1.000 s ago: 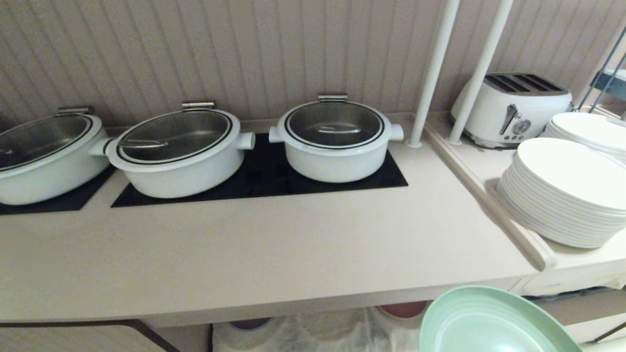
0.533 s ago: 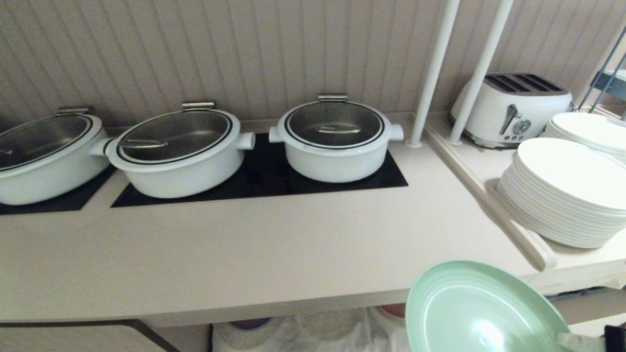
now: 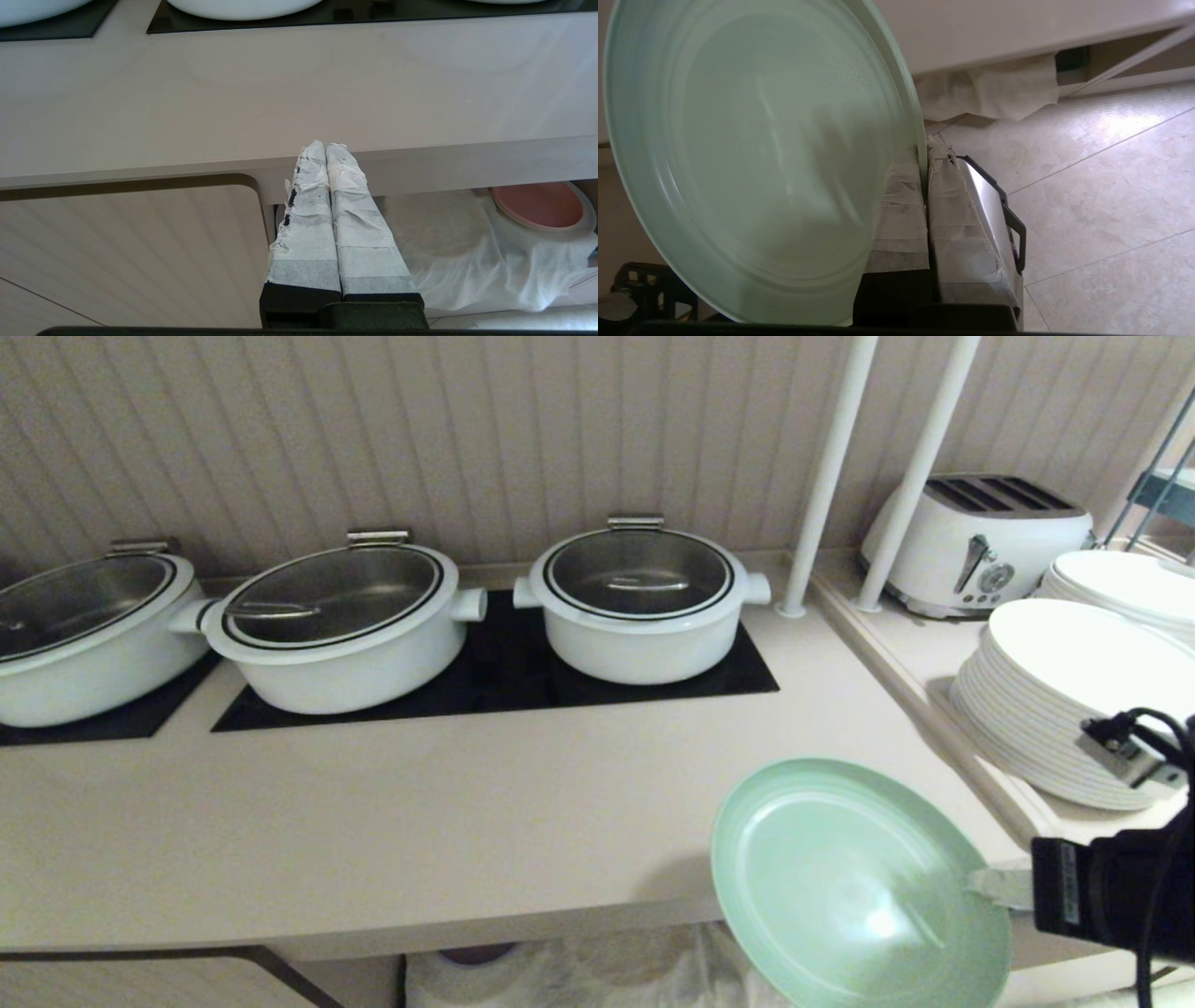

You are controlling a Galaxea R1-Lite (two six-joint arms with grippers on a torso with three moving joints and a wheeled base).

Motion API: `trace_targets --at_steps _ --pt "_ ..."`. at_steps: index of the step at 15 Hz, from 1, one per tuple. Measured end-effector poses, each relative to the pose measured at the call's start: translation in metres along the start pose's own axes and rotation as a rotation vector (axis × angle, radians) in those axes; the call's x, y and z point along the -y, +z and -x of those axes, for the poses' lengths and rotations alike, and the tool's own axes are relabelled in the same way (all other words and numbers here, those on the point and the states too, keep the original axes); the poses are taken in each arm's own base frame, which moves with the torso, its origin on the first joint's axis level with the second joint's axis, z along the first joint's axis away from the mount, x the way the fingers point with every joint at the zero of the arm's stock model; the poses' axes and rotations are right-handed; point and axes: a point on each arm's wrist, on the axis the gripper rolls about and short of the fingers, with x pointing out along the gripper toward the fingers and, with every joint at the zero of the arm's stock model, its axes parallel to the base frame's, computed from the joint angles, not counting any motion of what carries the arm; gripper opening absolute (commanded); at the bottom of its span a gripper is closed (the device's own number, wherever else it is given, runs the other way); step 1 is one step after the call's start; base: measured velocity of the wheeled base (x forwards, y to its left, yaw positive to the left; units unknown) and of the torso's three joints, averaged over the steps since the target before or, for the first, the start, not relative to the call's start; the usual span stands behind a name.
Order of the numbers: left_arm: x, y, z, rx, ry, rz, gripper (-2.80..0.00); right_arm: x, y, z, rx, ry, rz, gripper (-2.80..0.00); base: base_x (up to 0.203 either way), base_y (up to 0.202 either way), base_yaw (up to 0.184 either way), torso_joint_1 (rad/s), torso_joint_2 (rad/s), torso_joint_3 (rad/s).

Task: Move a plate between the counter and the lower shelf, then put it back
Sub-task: Put the plate

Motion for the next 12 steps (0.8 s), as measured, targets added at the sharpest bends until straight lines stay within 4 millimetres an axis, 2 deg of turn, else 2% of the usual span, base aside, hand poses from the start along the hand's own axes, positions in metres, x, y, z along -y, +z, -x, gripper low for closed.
trace_targets --at_steps 7,12 --pt "0.0 0.0 0.0 0.0 0.0 0.0 -2.8 -0.03 0.037 -0.049 -0.069 0.019 0.019 -2.8 0.0 0.0 0.0 0.0 0.0 0.0" --pt "0.0 0.0 0.0 0.0 0.0 0.0 -2.8 -0.053 0.055 -0.09 -0.109 0.023 0.05 -2.8 0.0 0.0 0.0 0.0 0.0 0.0"
